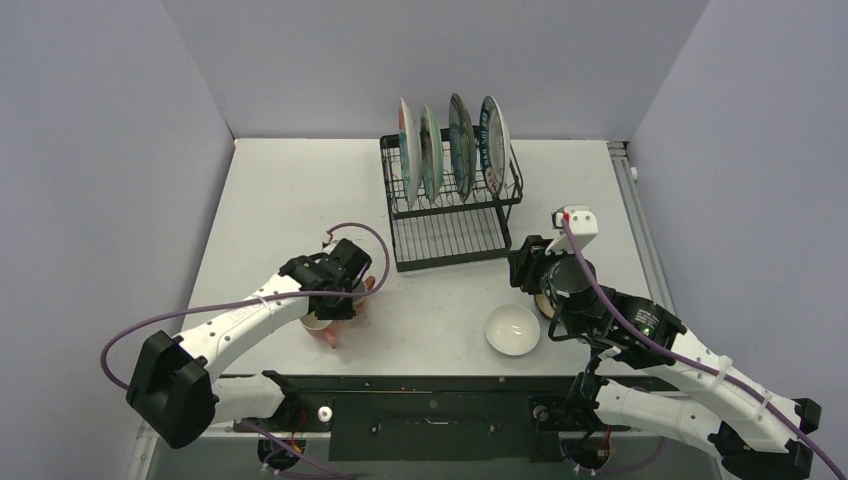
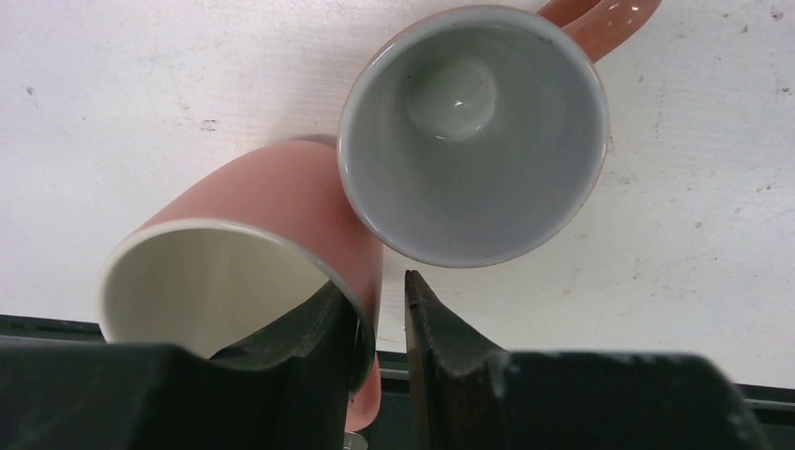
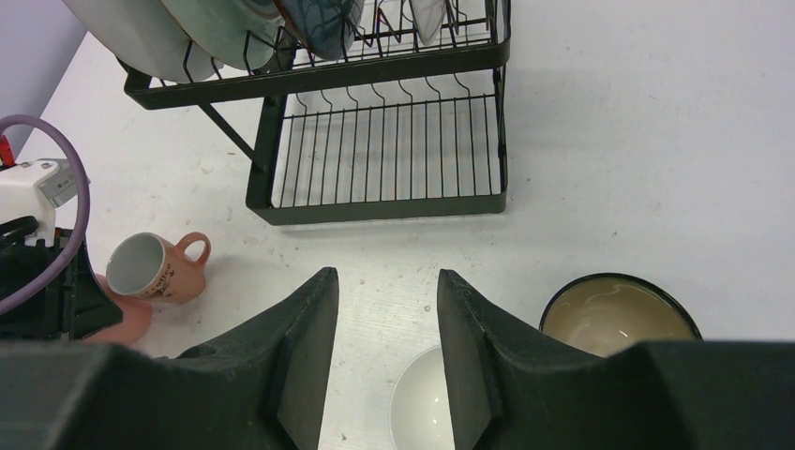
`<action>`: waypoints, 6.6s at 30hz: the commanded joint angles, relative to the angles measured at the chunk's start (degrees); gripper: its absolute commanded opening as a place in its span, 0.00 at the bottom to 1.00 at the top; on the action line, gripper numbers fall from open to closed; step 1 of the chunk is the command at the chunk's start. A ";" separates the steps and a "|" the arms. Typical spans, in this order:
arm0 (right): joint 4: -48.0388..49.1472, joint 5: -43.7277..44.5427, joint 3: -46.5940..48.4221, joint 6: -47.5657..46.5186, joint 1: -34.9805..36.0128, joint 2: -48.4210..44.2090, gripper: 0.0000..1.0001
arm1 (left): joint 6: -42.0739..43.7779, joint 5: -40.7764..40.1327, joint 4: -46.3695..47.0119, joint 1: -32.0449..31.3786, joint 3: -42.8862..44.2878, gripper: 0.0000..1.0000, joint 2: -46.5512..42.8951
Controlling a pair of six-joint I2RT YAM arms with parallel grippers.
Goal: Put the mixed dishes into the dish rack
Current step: Pick up the cup at the corner of the board, then turn the cup upside down in the dish rack.
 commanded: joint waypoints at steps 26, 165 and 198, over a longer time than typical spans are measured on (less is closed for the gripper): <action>0.24 -1.32 -1.57 1.55 -0.51 -0.54 0.39 | 0.30 8.20 -2.83 0.71 2.97 0.00 -5.17; 18.62 -51.82 2.34 -66.47 16.82 -0.78 1.00 | -68.26 63.38 93.20 3.26 -14.25 0.00 -31.42; 24.69 -47.64 1.18 -68.24 19.27 6.68 0.96 | -69.94 65.70 97.42 3.26 -12.99 0.00 -29.09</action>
